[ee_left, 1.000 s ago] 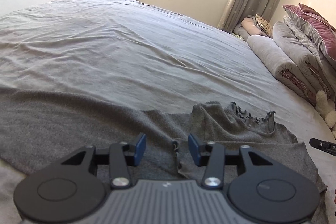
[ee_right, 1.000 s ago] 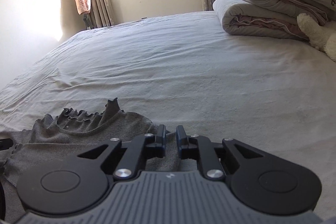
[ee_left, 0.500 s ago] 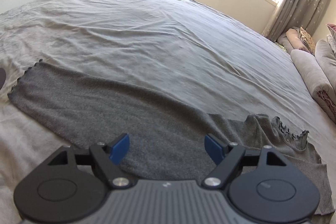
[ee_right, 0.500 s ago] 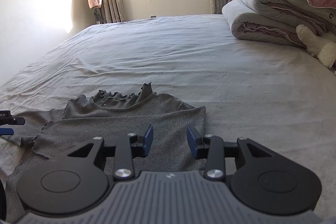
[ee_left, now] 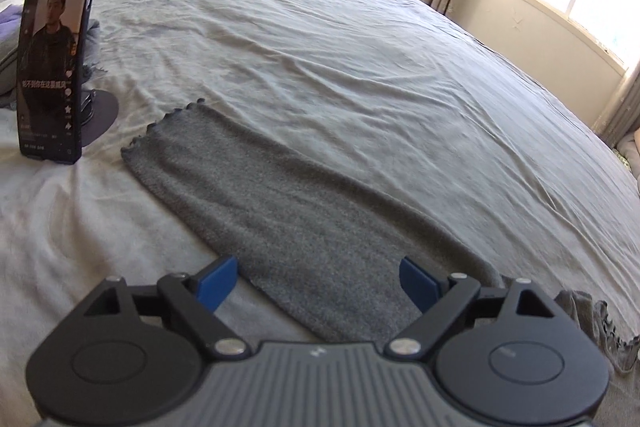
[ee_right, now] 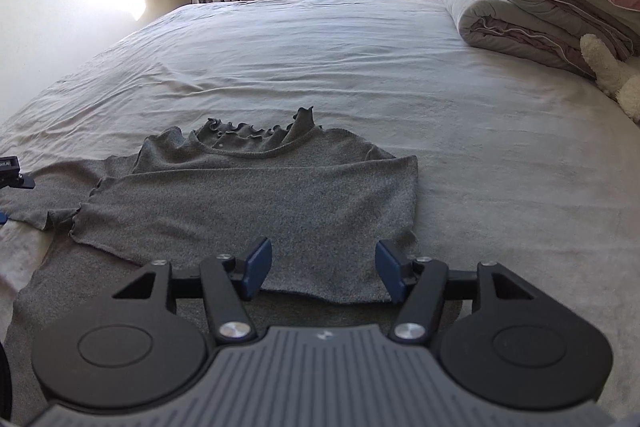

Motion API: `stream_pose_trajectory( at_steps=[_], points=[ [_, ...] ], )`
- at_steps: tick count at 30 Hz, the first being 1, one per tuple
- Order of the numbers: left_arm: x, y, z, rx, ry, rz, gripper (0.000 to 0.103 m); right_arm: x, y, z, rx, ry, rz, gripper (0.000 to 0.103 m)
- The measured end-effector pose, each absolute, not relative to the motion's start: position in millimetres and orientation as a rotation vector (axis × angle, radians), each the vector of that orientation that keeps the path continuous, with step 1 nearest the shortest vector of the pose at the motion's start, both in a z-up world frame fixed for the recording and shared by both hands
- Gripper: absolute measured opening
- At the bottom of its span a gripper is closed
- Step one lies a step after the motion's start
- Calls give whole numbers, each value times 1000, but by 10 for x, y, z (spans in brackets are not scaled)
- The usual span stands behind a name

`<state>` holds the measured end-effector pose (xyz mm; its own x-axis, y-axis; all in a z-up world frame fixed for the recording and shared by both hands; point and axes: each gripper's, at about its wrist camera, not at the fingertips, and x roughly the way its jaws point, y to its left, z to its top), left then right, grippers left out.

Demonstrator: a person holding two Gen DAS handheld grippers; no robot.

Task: Fold clothes
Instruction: 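Move the left gripper to the other sleeve cuff and grasp it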

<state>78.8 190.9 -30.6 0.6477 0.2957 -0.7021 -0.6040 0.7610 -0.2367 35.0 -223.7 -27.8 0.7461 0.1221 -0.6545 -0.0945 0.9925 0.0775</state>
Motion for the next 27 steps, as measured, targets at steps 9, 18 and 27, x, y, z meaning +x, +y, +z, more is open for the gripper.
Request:
stream_pose_trajectory(
  at_steps=[9, 18, 27],
  points=[
    [797, 2118, -440, -567, 580, 603, 89, 383, -2225, -316, 39, 717, 145, 64],
    [774, 2255, -491, -609, 494, 705, 53, 373, -2209, -300, 50, 710, 155, 64],
    [646, 2312, -485, -671, 433, 743, 6, 379, -2196, -313, 61, 712, 166, 64]
  ],
)
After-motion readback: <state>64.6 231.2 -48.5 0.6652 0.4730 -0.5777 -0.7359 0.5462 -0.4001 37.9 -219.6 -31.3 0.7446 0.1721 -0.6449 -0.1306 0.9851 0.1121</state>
